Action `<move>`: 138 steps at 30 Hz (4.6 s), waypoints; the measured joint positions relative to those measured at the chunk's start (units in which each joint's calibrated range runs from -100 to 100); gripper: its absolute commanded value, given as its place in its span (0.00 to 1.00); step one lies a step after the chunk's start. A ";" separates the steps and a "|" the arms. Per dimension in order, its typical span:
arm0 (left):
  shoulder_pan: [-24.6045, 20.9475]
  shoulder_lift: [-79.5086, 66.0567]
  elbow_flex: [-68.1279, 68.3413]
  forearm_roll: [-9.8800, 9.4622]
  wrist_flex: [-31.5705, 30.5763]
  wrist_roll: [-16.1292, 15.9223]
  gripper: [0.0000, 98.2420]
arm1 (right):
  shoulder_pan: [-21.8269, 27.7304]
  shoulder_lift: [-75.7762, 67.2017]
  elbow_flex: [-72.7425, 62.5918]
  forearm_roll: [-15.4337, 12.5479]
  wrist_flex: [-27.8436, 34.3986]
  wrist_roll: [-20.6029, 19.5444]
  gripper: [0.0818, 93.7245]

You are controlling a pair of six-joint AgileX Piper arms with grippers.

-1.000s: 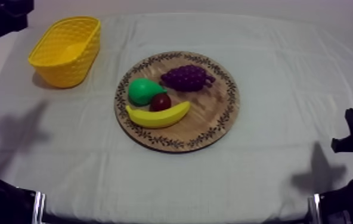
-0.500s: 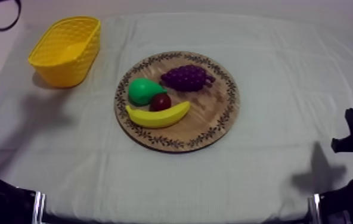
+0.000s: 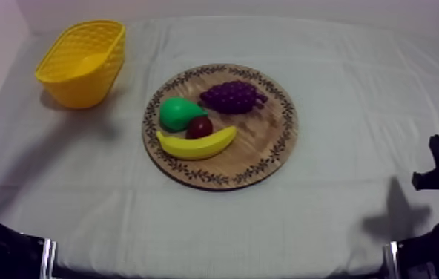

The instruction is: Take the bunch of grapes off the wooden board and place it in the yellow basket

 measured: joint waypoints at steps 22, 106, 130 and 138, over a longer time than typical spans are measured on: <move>4.14 14.60 -14.95 2.00 18.15 -13.89 0.00 | 0.00 0.00 0.00 0.00 0.00 -0.03 0.00; 7.76 33.44 -2.68 1.17 5.46 -14.56 0.88 | 0.00 0.00 0.00 0.00 0.00 -0.04 0.00; 8.02 45.03 -10.21 2.08 4.91 -13.96 0.85 | 0.00 0.00 0.00 0.00 0.01 -0.04 0.00; 7.90 48.41 -12.60 2.48 5.37 -14.34 0.84 | 0.00 0.00 0.00 0.00 0.01 -0.04 0.00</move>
